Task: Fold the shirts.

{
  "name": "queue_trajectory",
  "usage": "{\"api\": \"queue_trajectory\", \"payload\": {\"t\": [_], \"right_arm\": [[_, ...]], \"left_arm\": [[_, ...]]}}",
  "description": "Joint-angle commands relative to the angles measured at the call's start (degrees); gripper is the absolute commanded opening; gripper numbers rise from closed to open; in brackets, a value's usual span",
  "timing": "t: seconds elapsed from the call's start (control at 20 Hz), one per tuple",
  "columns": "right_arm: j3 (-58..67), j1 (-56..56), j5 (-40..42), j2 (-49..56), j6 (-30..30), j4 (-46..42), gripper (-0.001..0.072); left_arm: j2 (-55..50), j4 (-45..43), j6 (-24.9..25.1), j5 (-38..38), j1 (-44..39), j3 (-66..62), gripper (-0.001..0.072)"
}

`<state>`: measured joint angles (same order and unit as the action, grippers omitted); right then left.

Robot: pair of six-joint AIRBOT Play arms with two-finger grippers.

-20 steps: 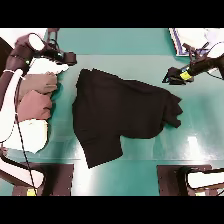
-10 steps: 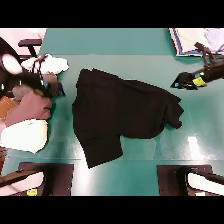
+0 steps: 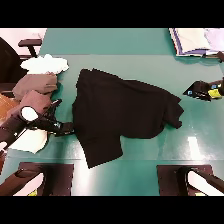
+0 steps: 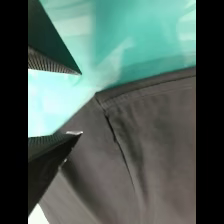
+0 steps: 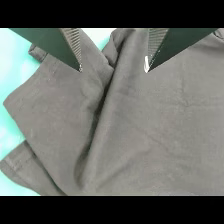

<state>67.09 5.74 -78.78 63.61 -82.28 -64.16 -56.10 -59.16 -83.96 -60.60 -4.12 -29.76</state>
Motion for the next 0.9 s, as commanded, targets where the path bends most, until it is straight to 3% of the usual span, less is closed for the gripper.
{"api": "queue_trajectory", "payload": {"t": [0.0,0.25,0.3,0.35,0.4,0.55,0.65,0.85], "right_arm": [[-1.4,2.4,-0.7,-1.1,0.8,1.5,0.0452],[-1.4,5.1,-2.9,-1.1,1.0,1.5,0.0452],[-1.4,5.7,-3.6,-1.1,1.3,1.3,0.0452],[-1.5,6.5,-4.7,-1.1,1.4,0.8,0.0452],[-2.3,7.5,-5.5,-1.2,1.4,0.4,0.0452],[-10.5,12.4,-5.2,-3.4,1.5,-2.3,0.0455],[-18.6,16.3,-4.9,-4.0,2.2,-3.0,0.0578],[-29.4,18.3,0.9,-4.0,5.6,5.0,0.0573]], "left_arm": [[0.7,3.4,0.0,4.9,-0.9,2.7,0.0429],[0.5,5.8,0.2,8.3,-0.9,3.2,0.0428],[0.5,7.5,1.2,9.5,-0.9,3.2,0.0374],[0.5,9.3,2.5,10.7,-0.9,3.2,0.0136],[0.5,10.6,3.9,11.1,-0.9,2.9,0.0022],[0.6,10.7,4.1,9.3,-0.9,-1.6,0.0022],[0.6,10.7,4.9,8.3,-0.9,-5.2,0.0023],[0.6,10.8,4.9,8.1,-0.9,-8.7,0.0023]]}}
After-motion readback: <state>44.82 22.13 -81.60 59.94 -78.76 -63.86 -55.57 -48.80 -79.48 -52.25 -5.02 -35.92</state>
